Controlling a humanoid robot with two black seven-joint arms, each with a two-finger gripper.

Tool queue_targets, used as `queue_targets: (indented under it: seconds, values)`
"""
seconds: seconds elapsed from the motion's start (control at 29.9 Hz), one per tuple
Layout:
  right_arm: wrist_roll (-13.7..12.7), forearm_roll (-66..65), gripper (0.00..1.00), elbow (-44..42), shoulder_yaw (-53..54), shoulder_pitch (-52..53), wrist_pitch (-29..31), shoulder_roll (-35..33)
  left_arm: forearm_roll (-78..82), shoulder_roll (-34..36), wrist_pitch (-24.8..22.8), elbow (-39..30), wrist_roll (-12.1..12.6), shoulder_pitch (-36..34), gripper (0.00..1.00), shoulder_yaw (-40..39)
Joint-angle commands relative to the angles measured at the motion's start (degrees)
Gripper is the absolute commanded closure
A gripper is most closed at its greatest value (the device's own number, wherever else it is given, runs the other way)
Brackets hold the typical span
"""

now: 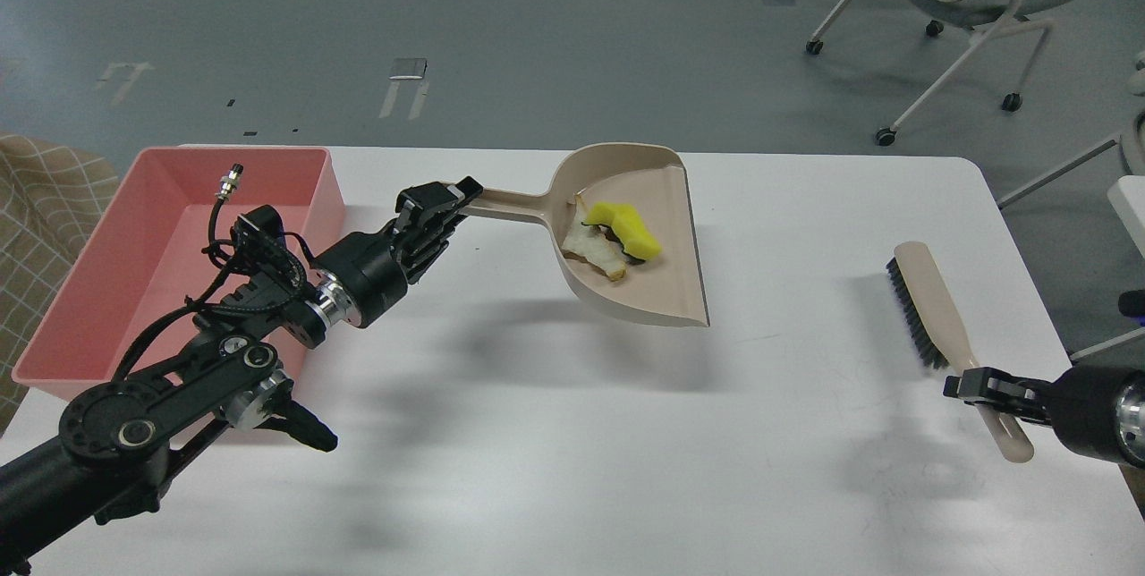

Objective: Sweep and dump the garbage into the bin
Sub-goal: 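Set the brush down with the right gripper and lift the dustpan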

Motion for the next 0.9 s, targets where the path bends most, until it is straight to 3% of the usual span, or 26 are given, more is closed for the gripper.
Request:
queue_targets:
  seconds: [0.0,0.1,0.37,0.57,0.7,0.87]
  values:
    - [-0.18,0.02,0.87,-0.15,0.30,-0.02,0.02,0.71,0.01,0.13,0.00,-0.06,0.02,-0.05,0.87,-0.25]
    - [-1.14,0.20,0.68,-0.58,0.30,-0.02,0.02,0.62,0.01,0.13,0.00,-0.06,-0.07,-0.05,0.87,-0.34]
    - [-1.15,0.20,0.50,-0.50,0.83,0.07,0.02,0.53,0.01,0.22,0.00,-0.15,0.02,-0.22,0.87,-0.34]
    - [-1.23,3.10,0.29,-0.58,5.39,0.07,0.02,0.53,-0.08,0.57,-0.09,-0.24,0.20,-0.40,0.87,-0.42]
    - [-1.15,4.33,0.09,-0.59,10.56,0.25,0.02,0.27,-0.34,0.66,-0.26,-0.24,0.37,-0.84,0.87,-1.56]
    - [-0.44,7.39,0.03,-0.59,18.82,0.07,0.02,2.81,-3.58,1.53,-0.44,-0.24,0.37,-1.36,0.86,-3.32]
